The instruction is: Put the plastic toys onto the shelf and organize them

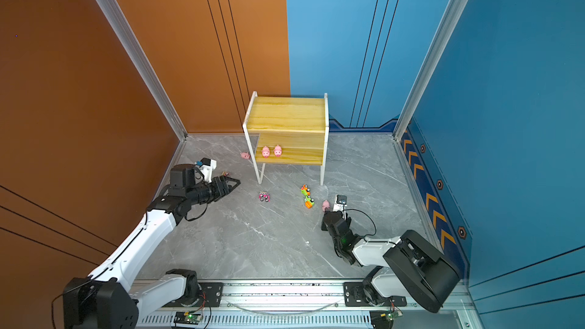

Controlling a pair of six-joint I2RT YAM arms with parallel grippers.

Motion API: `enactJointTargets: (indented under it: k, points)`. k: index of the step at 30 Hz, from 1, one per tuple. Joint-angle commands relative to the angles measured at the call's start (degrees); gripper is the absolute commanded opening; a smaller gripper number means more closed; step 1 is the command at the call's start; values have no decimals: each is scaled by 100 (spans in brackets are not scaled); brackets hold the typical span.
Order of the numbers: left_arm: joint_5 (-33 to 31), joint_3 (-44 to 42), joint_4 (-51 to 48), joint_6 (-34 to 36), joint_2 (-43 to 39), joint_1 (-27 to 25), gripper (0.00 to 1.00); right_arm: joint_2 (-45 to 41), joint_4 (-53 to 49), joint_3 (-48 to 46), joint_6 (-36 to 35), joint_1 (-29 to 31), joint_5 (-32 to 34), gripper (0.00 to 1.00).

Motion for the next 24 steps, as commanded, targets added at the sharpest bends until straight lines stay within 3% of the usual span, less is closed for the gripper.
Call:
enactJointTargets:
  k: [1, 6, 10, 24]
  points:
    - [54, 9, 69, 46, -40, -34, 59, -311, -1432, 409, 249, -55, 5, 59]
    - [54, -9, 70, 39, -93, -41, 59, -353, -2368, 937, 315, -133, -118, 67]
    - [58, -21, 68, 41, -112, -37, 59, -235, -2845, 1296, 419, -159, -198, 68]
    - [66, -21, 64, 40, -121, -46, 59, 824, -3253, 2111, 703, -159, -387, 68]
